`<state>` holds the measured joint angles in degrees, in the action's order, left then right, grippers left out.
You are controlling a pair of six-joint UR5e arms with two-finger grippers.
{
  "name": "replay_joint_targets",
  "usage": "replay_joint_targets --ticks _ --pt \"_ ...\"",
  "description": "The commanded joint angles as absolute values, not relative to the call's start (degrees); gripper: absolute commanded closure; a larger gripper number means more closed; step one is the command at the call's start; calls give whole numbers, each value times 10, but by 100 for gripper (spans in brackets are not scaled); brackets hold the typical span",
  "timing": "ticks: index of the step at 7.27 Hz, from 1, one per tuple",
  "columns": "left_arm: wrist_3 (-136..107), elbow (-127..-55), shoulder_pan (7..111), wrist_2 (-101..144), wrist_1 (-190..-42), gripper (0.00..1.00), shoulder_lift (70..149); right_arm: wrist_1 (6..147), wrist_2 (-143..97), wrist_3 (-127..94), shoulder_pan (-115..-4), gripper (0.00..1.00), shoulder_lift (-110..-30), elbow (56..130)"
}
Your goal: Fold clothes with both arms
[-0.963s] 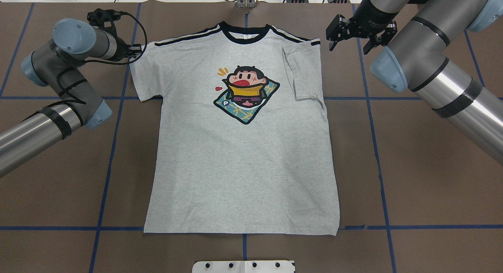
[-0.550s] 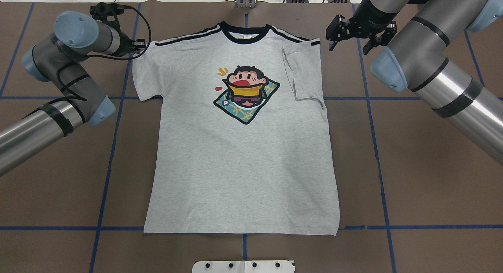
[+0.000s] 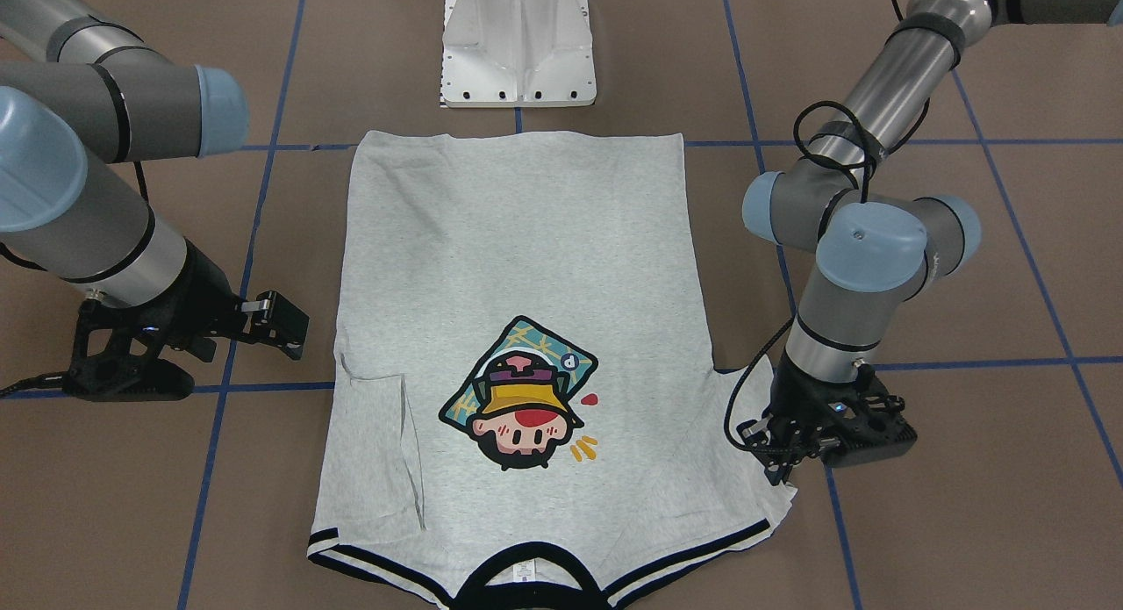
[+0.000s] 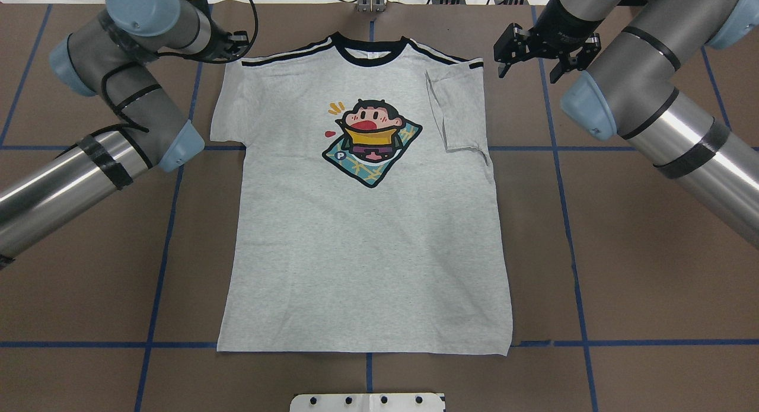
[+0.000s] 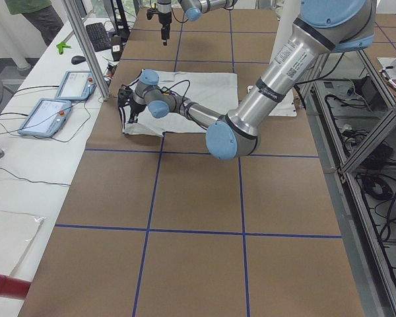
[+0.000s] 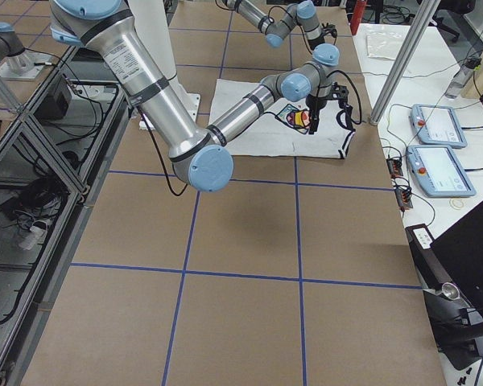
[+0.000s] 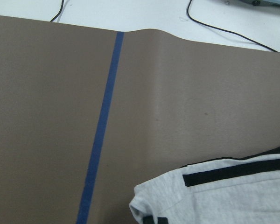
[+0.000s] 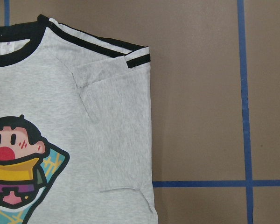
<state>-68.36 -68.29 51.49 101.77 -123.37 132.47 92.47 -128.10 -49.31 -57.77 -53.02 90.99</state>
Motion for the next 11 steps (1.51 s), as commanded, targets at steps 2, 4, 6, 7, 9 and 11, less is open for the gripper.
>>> replay_joint_targets --ticks 2,4,6,7,9,11 --pt "-736 -547 479 1013 -1230 100 1438 924 -1278 -493 -578 0 -532 911" --pt "-753 -536 458 998 -1246 100 1439 923 -1274 -494 -578 0 -533 910" --pt "-758 -535 452 994 -1266 46 1438 920 -1273 -494 -577 0 -536 906" --pt "-758 -535 453 994 -1274 9 1437 919 -1273 -494 -577 0 -537 906" --pt "-752 -548 467 1008 -1281 0 1438 917 -1274 -494 -574 0 -539 909" --pt "-738 -653 491 1117 -1275 0 1361 917 -1275 -502 -558 0 -552 938"
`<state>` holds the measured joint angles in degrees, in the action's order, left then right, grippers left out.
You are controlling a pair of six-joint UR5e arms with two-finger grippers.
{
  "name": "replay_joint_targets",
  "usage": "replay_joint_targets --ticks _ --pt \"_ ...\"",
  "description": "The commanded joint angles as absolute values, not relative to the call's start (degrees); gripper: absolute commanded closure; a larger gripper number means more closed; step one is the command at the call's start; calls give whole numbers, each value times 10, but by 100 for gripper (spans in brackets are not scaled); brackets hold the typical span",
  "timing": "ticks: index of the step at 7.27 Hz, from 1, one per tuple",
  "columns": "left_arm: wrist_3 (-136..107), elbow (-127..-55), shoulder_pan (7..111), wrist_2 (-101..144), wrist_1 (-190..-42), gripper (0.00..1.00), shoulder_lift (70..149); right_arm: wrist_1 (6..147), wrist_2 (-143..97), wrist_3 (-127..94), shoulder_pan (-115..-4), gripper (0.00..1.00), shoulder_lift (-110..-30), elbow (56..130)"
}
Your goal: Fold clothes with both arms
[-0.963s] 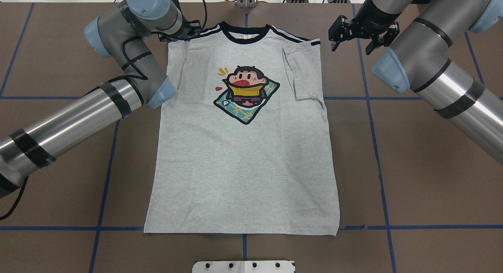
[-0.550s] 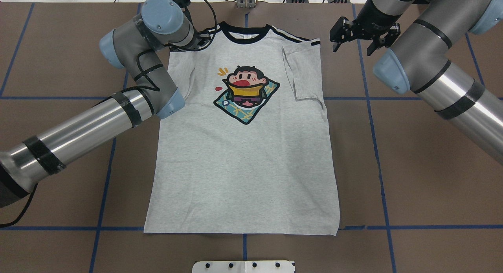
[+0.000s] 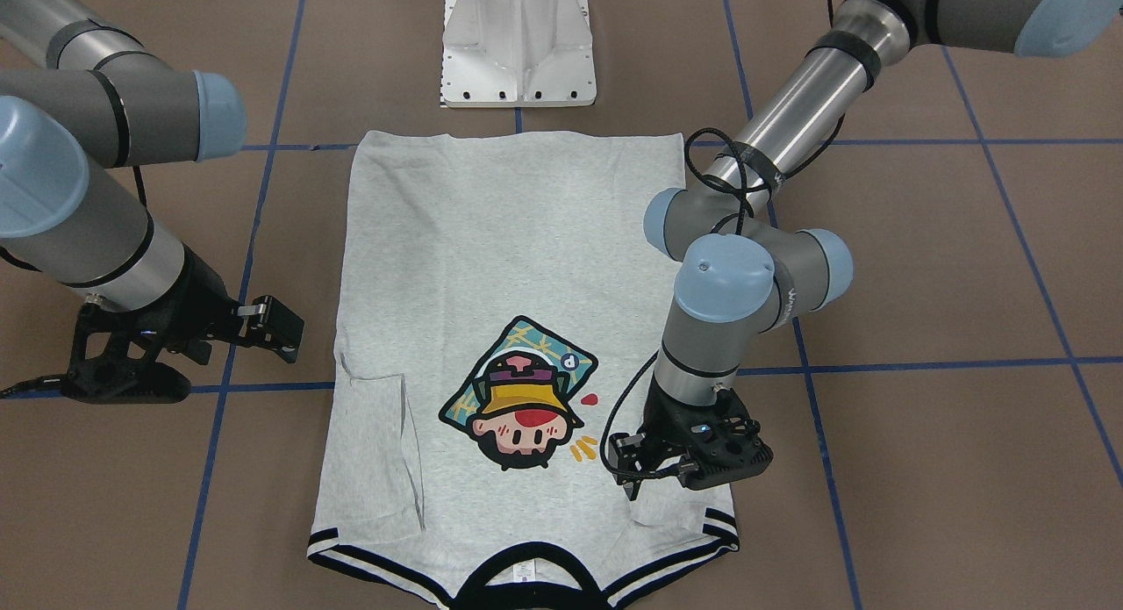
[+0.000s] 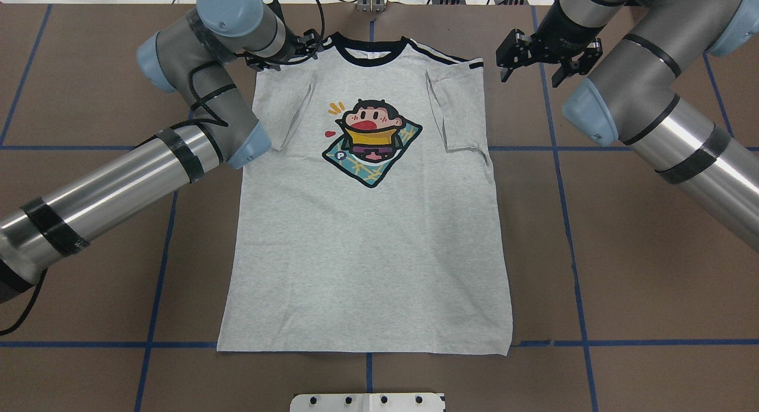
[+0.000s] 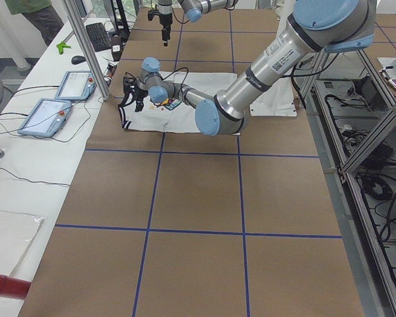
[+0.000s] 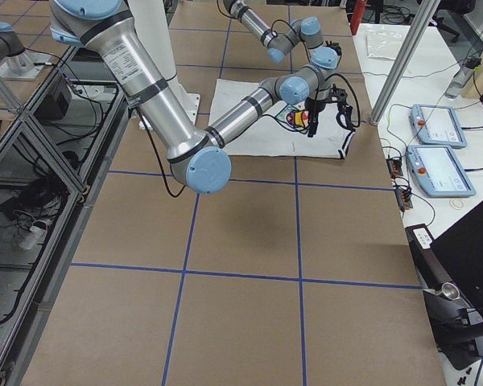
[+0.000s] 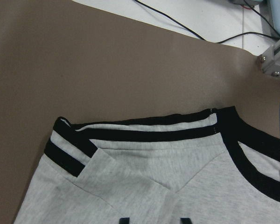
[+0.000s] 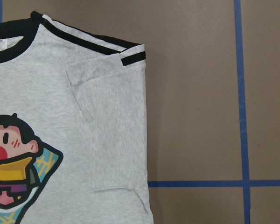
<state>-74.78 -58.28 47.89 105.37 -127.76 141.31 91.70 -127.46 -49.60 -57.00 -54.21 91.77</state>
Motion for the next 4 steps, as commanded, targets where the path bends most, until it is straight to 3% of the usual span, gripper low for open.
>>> replay_joint_targets --ticks 1,4 --pt "-719 -746 504 1155 -1262 0 1291 917 -1275 -504 -539 0 -585 986" --pt "-680 -970 506 1175 -1156 0 1148 916 -1215 -626 -440 0 -663 1103"
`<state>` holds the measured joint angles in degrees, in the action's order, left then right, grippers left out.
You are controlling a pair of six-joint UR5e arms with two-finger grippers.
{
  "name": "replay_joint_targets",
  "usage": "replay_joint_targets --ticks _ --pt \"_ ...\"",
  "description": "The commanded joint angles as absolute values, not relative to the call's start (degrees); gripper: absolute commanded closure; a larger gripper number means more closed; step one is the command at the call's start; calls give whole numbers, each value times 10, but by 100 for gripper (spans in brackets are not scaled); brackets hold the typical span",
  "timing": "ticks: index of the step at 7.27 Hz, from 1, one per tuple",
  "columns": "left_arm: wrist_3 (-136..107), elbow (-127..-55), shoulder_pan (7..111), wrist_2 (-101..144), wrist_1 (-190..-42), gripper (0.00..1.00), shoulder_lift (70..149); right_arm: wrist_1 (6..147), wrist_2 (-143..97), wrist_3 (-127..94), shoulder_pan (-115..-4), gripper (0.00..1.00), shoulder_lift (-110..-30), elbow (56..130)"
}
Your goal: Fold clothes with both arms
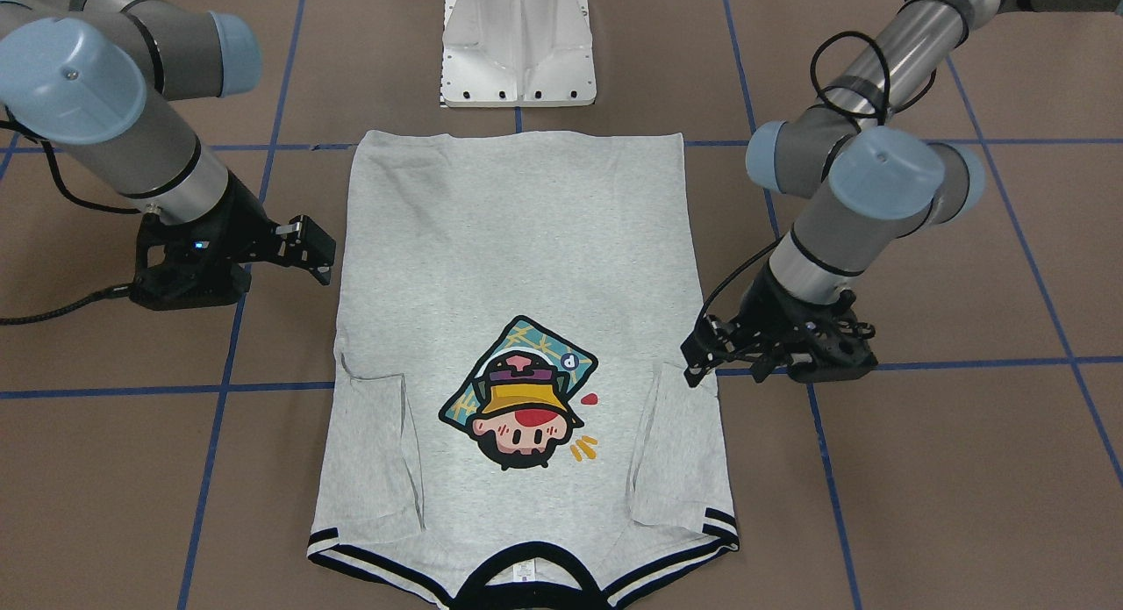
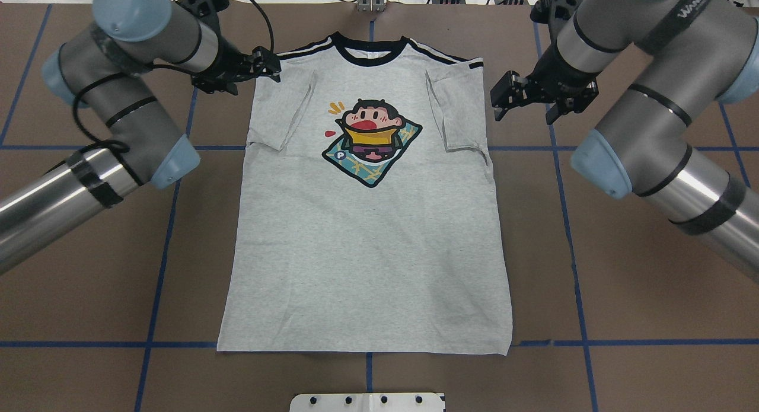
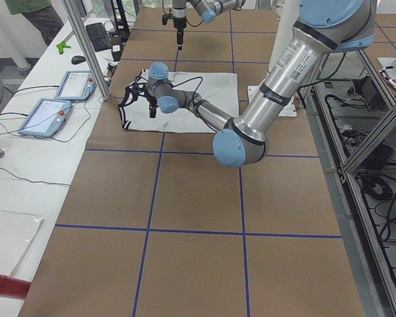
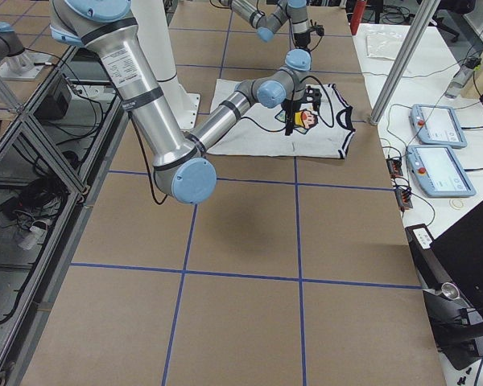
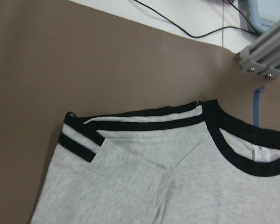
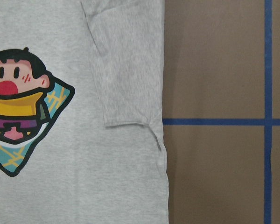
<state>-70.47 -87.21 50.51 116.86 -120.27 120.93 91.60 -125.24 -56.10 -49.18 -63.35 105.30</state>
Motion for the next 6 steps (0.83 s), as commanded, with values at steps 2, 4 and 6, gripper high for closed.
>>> replay_joint_targets --ticks 2,4,6 --pt "-623 -1119 506 1176 -1113 0 1023 903 -1138 -730 -353 0 -710 1167" --pt "-623 -1181 506 1188 -1114 0 961 780 -1041 -835 -252 0 -787 1172" --pt "-626 -1181 506 1188 -1114 0 961 775 -1005 -889 -192 0 -825 1183"
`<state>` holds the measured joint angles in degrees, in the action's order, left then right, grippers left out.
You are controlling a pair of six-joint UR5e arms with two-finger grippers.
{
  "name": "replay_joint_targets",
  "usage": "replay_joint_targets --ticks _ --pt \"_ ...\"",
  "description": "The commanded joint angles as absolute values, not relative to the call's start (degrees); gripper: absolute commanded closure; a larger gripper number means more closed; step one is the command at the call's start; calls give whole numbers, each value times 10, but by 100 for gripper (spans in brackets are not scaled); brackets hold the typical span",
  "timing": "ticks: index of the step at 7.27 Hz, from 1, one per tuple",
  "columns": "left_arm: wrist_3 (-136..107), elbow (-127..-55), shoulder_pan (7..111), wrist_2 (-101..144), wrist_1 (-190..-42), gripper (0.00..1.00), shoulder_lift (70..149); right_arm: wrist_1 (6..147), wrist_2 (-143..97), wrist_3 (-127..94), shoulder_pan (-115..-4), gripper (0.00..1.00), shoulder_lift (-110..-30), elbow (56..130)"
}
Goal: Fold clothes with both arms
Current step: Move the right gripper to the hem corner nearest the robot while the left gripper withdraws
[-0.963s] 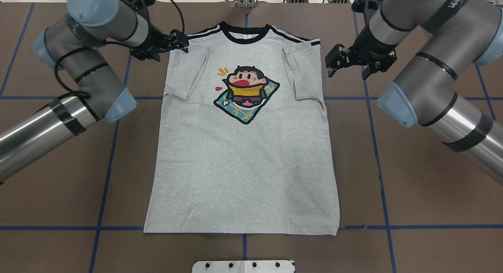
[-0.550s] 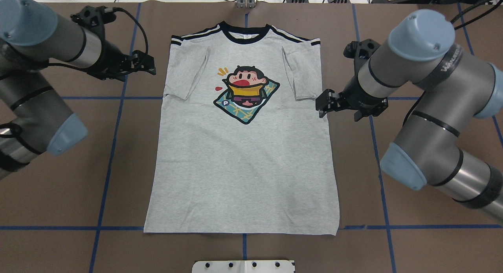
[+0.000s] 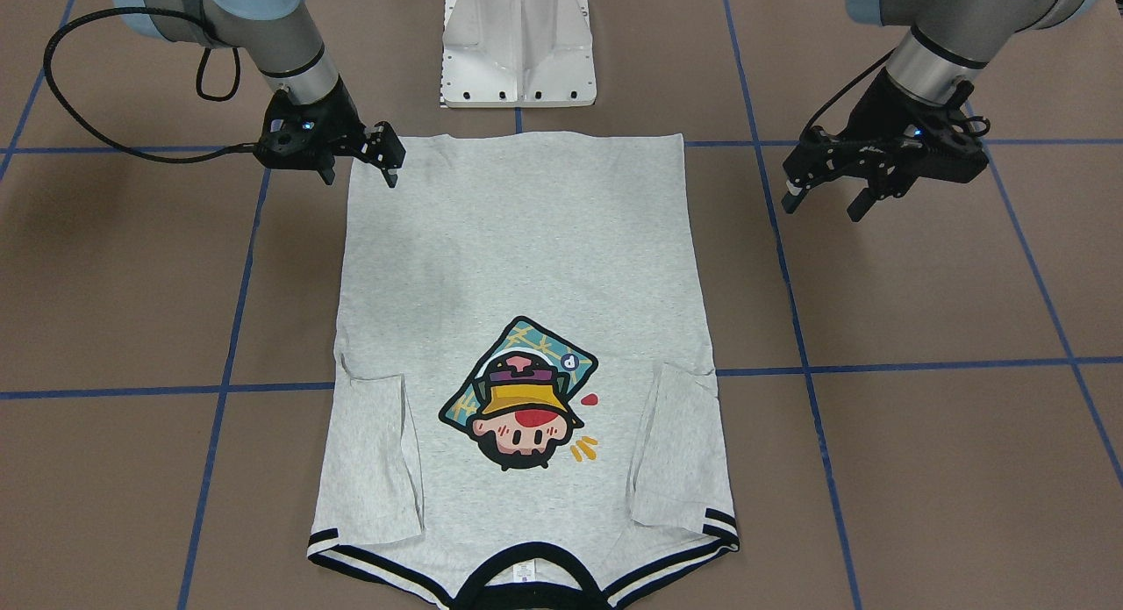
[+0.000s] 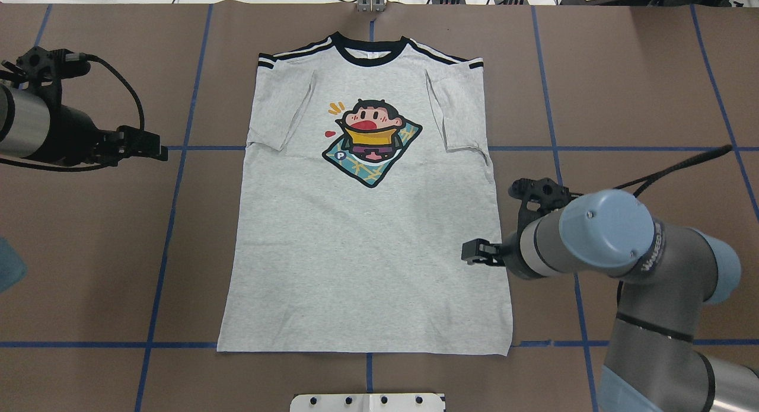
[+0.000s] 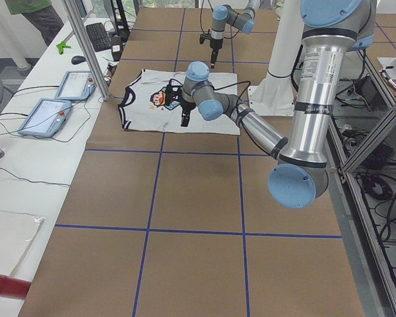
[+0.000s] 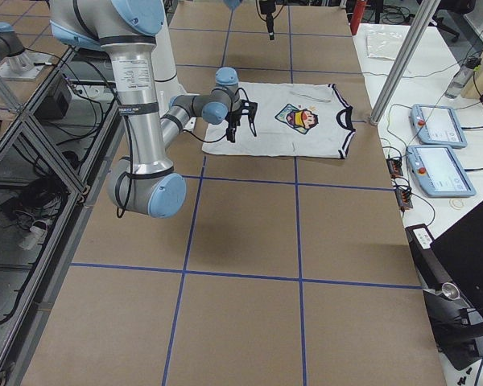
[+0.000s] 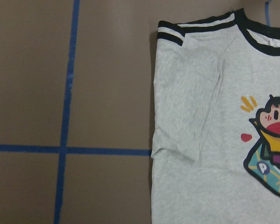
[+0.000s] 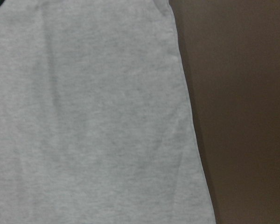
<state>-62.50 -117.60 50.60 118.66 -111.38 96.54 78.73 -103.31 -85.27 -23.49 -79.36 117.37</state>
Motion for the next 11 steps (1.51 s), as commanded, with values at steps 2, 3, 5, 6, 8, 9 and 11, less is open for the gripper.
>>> replay_joint_targets --ticks 2,3,5,6,8,9,11 --pt "-629 -1186 505 1188 -1114 0 961 774 -939 -960 -109 0 -840 1194" --pt "-628 -1185 505 1188 -1114 0 961 774 -933 -971 -87 0 -842 1194" --pt "-628 -1185 505 1188 -1112 0 962 774 -933 -972 -80 0 -850 1190" --pt "-629 -1185 505 1188 -1112 0 962 775 -936 -972 -82 0 -851 1188" --pt "-628 -1184 505 1188 -1112 0 961 776 -939 -972 -85 0 -846 1189" --pt "-628 -1185 505 1187 -1112 0 961 776 -938 -972 -87 0 -846 1186" --pt "-628 -1186 505 1187 -1112 0 961 779 -938 -972 -86 1 -845 1177"
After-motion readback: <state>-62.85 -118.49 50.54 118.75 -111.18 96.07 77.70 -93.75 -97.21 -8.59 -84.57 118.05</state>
